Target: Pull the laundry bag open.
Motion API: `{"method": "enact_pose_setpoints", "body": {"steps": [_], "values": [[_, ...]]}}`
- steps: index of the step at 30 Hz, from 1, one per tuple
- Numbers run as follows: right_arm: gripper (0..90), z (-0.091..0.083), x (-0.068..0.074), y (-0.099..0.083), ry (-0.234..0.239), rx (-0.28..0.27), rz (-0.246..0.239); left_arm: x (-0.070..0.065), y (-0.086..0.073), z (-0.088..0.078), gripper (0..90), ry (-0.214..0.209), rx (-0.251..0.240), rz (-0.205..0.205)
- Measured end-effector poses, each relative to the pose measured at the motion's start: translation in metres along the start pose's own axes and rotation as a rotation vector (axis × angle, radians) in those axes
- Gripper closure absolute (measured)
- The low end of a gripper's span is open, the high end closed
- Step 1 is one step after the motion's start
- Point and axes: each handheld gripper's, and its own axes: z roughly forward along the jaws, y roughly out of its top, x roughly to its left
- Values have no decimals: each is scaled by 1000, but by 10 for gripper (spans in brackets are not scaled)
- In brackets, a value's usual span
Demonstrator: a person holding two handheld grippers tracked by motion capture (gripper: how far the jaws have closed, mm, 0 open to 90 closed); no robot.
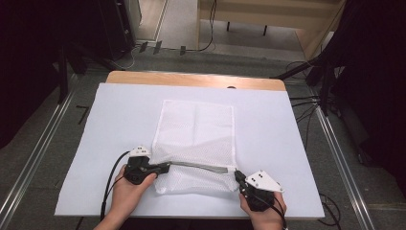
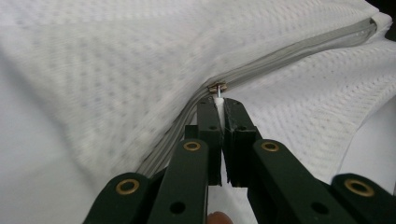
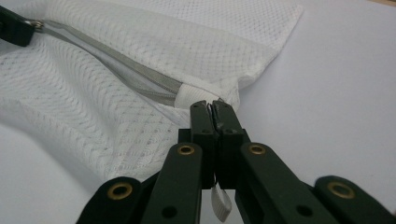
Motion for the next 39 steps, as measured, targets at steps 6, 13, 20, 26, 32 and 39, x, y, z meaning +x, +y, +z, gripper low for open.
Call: {"method": "enact_pose_setpoints", "body": {"steps": [6,13,20,26,32,39], "values": [[900,0,-1,0,-2,5,-6,10,-6,-12,877,20,16,4],[900,1,-1,-1,-14,9,-19,24,-12,-27,877,21,8,-16],[900,2,-5,-1,-19,17,-3,34,-19,-37,877,31,5,-37],[900,4,-4,-2,-19,17,-15,33,-26,-43,843,7,-56,-12],[899,1,-8,-3,-14,-1,3,29,-31,-62,377,30,-197,49],[663,3,-7,-5,41,-26,2,33,-31,-82,107,101,-290,55]]}}
